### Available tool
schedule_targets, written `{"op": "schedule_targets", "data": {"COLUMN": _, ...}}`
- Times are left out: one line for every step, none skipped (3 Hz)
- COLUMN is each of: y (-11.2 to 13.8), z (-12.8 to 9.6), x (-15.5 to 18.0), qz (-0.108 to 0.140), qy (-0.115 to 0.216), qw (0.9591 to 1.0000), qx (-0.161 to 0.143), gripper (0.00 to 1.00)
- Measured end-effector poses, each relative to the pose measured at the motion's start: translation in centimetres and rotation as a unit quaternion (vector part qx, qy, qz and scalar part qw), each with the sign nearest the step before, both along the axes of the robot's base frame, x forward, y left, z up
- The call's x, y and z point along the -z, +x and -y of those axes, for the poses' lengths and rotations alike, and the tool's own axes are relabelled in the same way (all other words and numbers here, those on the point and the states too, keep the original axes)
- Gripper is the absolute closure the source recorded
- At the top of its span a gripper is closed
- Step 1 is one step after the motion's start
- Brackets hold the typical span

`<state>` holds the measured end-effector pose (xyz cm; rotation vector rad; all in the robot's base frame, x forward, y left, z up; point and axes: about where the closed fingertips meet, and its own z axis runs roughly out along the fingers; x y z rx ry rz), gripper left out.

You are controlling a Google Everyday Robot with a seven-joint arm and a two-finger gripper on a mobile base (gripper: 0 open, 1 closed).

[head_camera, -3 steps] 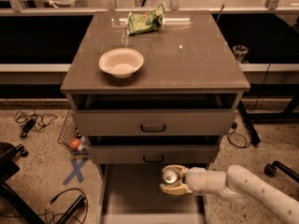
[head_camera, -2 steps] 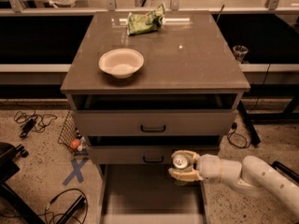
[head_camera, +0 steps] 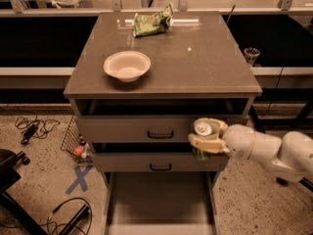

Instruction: Pick green can from bottom drawer and place on counter

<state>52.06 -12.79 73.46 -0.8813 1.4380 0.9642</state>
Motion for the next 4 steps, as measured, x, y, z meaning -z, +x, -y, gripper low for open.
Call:
{"op": "schedule_targets", "data": {"y": 0.0, "z": 0.8, "x": -7.0, "qz": 0.009, "qy": -0.045, "qw": 0.9987, "qx": 0.020, "gripper": 1.00}}
{"op": "schedule_targets", "data": {"y": -1.1, "z": 1.3, "x": -8.9, "qz": 0.022, "qy": -0.087, "qw": 0.9957, "qx": 0.022, "gripper": 1.00}}
{"op": "schedule_targets", "data": {"y": -1.1, "z": 1.2, "x": -9.3, "qz": 0.025, "qy": -0.091, "qw": 0.9953, "qx": 0.022, "gripper": 1.00}}
{"op": "schedule_targets", "data": {"y": 1.2, "z": 1.5, "x": -12.8, "qz": 0.040, "qy": -0.040, "qw": 0.9970, "qx": 0.053, "gripper": 1.00}}
